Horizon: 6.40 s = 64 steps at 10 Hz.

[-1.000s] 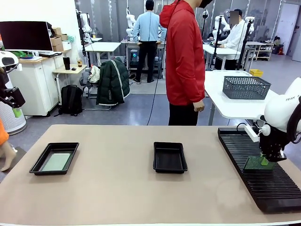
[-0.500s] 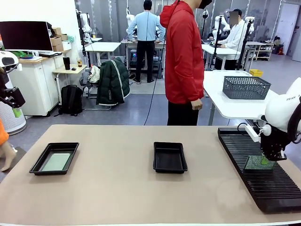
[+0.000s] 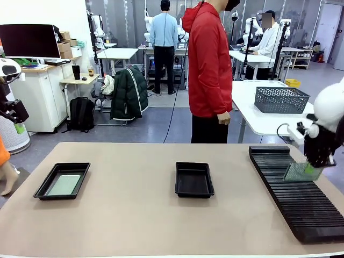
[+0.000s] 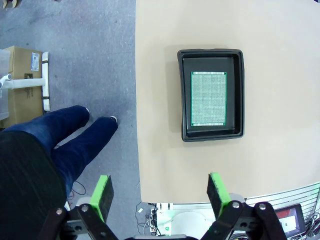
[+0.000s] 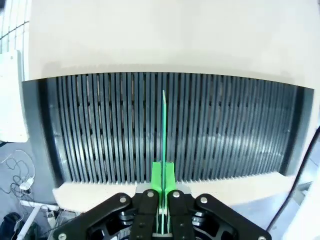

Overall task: Inspect and transfer BCBs to ESD trays.
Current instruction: Pick up the Blank PCB from the PCB Rack and place it in the right ESD tray.

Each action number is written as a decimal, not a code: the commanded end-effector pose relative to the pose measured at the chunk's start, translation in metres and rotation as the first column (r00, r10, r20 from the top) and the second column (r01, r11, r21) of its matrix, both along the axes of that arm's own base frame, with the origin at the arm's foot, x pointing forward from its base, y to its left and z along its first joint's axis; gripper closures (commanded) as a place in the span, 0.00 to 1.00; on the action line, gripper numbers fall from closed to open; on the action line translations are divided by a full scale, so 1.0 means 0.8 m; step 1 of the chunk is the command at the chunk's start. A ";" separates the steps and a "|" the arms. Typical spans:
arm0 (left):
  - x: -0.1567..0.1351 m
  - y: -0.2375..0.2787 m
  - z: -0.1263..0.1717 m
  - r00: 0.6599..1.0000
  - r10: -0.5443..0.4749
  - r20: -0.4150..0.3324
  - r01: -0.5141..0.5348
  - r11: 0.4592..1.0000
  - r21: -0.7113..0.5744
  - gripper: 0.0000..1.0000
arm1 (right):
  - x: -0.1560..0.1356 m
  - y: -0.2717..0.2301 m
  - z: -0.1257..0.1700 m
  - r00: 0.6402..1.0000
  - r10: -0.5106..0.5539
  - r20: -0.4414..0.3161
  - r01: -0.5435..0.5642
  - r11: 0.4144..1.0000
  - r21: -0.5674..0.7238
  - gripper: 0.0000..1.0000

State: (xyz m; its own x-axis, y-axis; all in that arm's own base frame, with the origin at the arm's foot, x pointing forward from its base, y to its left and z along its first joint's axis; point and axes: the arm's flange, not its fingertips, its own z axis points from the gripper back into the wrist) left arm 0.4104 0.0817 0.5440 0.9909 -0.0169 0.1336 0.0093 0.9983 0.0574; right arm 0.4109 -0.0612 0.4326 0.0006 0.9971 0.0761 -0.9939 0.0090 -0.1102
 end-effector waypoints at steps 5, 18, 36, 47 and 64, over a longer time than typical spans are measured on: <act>-0.001 -0.001 -0.001 1.000 0.001 0.004 -0.001 1.000 0.000 0.00 | 0.016 -0.039 0.216 1.000 0.003 0.024 -0.002 0.999 -0.048 1.00; -0.001 -0.001 -0.001 1.000 0.001 0.004 -0.001 1.000 0.000 0.00 | 0.012 -0.064 0.309 0.997 -0.025 0.079 0.029 0.999 -0.044 1.00; -0.001 -0.001 -0.001 1.000 0.001 0.004 -0.001 1.000 0.000 0.00 | 0.071 0.082 0.172 0.624 -0.679 -0.388 0.766 0.629 0.132 0.97; -0.001 -0.001 -0.001 1.000 0.001 0.004 -0.001 1.000 0.000 0.00 | 0.047 0.216 -0.055 0.286 -0.604 -0.744 0.958 0.195 0.210 0.97; -0.001 -0.001 -0.001 1.000 0.001 0.004 -0.001 1.000 0.000 0.00 | 0.058 0.357 -0.185 -0.023 -0.527 -0.850 0.998 -0.068 0.016 0.97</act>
State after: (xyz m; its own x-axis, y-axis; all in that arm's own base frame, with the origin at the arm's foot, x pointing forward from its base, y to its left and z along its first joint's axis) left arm 0.4104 0.0816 0.5441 0.9909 -0.0173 0.1338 0.0097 0.9983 0.0573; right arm 0.4546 0.2135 0.2845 0.9928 -0.0974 0.0702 0.0027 0.6023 0.7983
